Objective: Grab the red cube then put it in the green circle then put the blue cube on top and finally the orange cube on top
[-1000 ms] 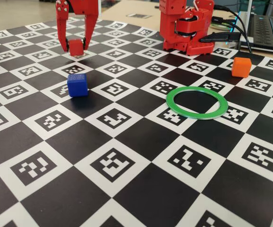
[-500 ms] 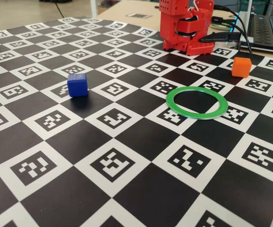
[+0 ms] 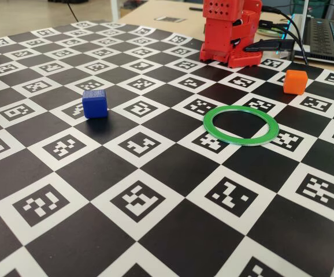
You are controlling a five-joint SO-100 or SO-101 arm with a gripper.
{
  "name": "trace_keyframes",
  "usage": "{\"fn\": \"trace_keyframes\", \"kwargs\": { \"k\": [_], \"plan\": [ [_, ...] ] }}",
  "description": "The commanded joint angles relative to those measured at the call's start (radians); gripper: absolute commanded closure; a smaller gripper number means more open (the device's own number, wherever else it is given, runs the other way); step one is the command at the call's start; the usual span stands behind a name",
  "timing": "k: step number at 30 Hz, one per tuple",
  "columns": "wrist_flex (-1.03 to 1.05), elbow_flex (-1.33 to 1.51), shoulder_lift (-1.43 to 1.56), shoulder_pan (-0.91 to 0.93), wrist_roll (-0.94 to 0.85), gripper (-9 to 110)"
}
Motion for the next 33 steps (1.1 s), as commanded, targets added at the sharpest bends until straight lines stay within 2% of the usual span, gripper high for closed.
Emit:
{"fn": "trace_keyframes", "kwargs": {
  "k": [1, 6, 13, 26, 33],
  "plan": [
    [0.011, 0.025, 0.008, -0.101, 0.109, 96],
    [-0.129, 0.117, -0.031, -0.161, 0.233, 96],
    [-0.311, 0.241, -0.087, -0.204, 0.319, 96],
    [-0.523, 0.437, -0.176, -0.293, 0.35, 96],
    [-0.571, 0.48, -0.198, -0.313, 0.368, 96]
  ]
}}
